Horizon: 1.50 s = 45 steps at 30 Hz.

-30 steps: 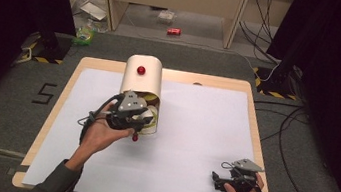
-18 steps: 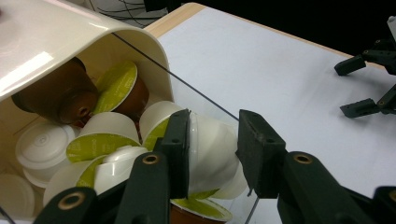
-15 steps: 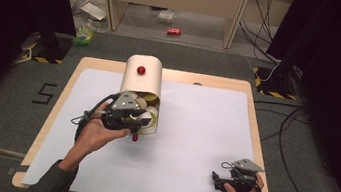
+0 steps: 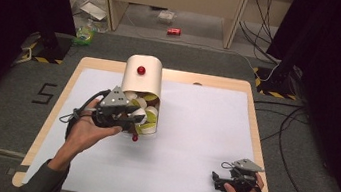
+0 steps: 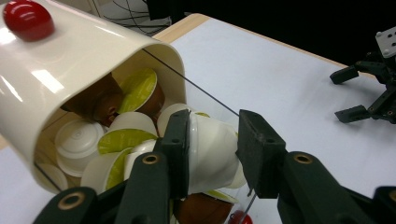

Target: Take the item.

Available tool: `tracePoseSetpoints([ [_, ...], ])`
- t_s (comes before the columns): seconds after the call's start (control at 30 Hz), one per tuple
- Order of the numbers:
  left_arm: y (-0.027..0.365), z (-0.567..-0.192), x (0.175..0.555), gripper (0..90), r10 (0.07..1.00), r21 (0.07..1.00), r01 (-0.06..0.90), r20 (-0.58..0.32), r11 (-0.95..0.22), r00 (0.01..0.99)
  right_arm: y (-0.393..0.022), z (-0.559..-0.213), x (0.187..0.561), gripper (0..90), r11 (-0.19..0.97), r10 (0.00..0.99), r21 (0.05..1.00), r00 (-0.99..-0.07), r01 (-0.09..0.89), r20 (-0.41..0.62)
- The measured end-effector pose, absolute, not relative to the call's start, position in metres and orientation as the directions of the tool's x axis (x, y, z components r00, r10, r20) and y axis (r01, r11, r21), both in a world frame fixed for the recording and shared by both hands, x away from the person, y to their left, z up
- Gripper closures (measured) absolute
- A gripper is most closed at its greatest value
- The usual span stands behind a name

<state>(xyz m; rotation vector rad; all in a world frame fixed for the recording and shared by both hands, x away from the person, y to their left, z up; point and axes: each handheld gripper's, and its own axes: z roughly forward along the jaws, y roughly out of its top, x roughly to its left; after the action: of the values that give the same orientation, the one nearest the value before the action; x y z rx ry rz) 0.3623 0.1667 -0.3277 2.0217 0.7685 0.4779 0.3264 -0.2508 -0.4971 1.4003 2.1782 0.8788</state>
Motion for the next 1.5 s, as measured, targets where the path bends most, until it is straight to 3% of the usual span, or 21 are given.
tracePoseSetpoints([
  [0.83, 0.221, -0.315, 0.35, 64.7, 0.74, 0.868, 0.345, 0.036, -0.356, 0.672, -0.251, -0.497, 0.326, 0.4, 0.298, 0.91, 0.694, -0.415, 0.656, 0.001],
  [1.5, 0.272, -0.336, 0.35, 64.8, 0.811, 0.865, 0.411, -0.009, -0.288, 0.586, -0.251, -0.497, 0.326, 0.4, 0.298, 0.91, 0.693, -0.415, 0.656, 0.001],
])
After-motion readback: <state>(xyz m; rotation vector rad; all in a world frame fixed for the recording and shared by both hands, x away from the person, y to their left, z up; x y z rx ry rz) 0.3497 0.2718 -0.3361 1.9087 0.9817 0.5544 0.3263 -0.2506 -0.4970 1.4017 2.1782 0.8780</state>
